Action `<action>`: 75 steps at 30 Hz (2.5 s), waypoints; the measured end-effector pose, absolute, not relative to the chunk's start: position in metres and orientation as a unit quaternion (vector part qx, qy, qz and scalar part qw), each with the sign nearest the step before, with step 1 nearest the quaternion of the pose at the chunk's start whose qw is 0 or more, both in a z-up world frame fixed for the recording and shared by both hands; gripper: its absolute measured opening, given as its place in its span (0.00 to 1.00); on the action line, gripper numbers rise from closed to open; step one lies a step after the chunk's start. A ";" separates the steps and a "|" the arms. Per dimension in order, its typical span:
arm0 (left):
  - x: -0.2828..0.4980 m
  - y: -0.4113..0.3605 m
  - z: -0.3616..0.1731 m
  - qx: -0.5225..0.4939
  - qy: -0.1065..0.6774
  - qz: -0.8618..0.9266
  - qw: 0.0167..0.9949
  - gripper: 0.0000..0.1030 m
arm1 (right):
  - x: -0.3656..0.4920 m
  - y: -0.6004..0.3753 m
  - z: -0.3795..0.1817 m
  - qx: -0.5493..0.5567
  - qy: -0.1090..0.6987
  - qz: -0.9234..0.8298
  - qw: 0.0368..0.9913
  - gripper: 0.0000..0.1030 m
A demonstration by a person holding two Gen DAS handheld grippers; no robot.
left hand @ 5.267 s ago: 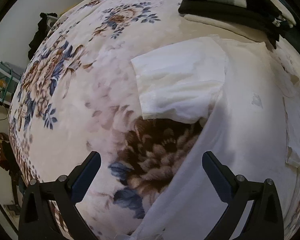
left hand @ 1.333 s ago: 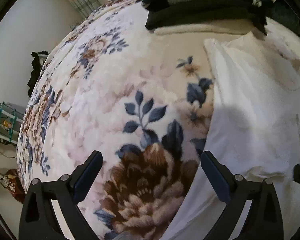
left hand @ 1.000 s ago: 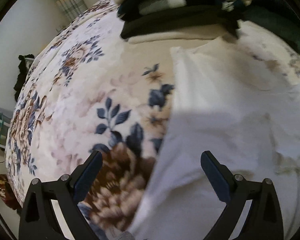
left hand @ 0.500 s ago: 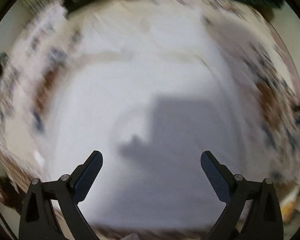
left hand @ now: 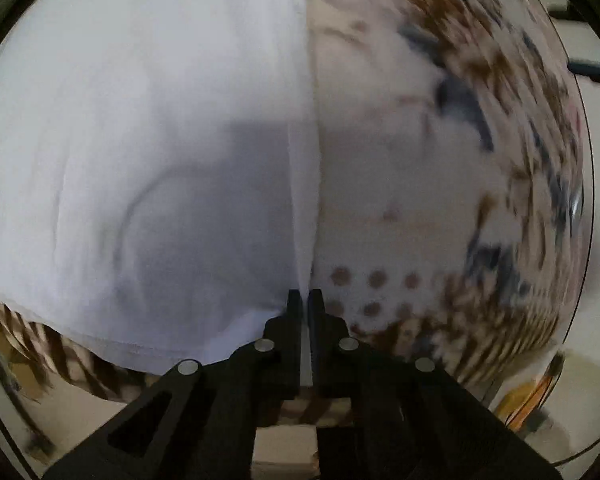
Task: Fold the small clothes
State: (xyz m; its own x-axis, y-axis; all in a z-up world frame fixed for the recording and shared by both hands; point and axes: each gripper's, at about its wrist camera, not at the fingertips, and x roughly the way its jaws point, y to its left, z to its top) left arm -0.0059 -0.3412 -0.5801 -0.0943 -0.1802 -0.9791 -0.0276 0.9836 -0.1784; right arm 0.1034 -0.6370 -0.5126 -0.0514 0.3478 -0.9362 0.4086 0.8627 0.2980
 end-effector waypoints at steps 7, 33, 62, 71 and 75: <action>-0.008 -0.301 -0.518 -0.118 0.678 -0.058 0.723 0.00 | 0.156 -0.621 -0.513 0.252 0.719 0.007 0.648 0.45; -0.004 -0.166 -0.442 -0.191 0.631 0.025 0.752 0.00 | 0.454 -0.463 -0.559 0.266 0.660 0.107 0.694 0.45; -0.007 -0.007 -0.417 -0.246 0.572 0.106 0.775 0.00 | 0.477 -0.326 -0.476 0.176 0.660 0.139 0.717 0.06; -0.027 0.103 -0.475 -0.311 0.564 0.158 0.749 0.00 | 0.489 -0.168 -0.463 0.093 0.667 0.118 0.730 0.05; -0.031 0.135 -0.513 -0.339 0.572 0.162 0.729 0.00 | 0.490 -0.103 -0.485 0.040 0.674 0.098 0.731 0.05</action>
